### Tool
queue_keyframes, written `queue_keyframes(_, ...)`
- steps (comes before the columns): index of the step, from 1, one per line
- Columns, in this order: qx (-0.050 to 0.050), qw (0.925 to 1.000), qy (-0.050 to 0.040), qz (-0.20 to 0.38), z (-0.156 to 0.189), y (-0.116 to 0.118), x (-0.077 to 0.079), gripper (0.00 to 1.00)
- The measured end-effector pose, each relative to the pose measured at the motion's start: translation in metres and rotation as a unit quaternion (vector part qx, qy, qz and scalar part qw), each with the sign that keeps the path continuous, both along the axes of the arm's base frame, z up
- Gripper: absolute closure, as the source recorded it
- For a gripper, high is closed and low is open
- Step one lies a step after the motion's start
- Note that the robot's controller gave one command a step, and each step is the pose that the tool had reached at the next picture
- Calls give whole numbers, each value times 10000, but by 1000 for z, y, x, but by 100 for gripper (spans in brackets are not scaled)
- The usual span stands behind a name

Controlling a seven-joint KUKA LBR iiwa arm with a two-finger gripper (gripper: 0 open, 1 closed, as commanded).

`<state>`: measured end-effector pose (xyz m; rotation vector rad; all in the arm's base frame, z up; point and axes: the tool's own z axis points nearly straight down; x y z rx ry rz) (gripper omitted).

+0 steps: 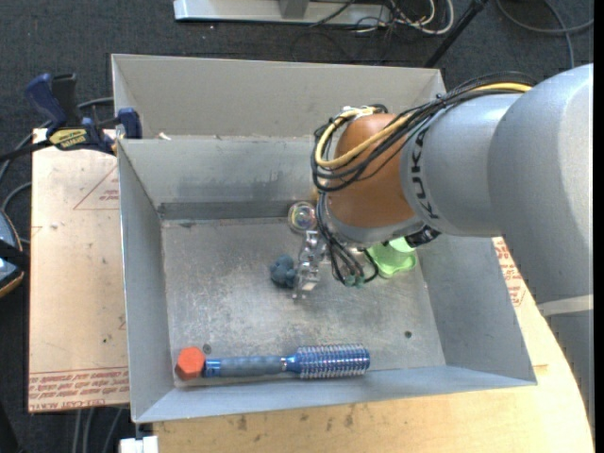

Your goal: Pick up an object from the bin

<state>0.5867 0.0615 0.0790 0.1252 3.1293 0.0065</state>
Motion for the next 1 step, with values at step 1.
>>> queue_keyframes(1,-22,9953,-11,965,153,-8,3,100)
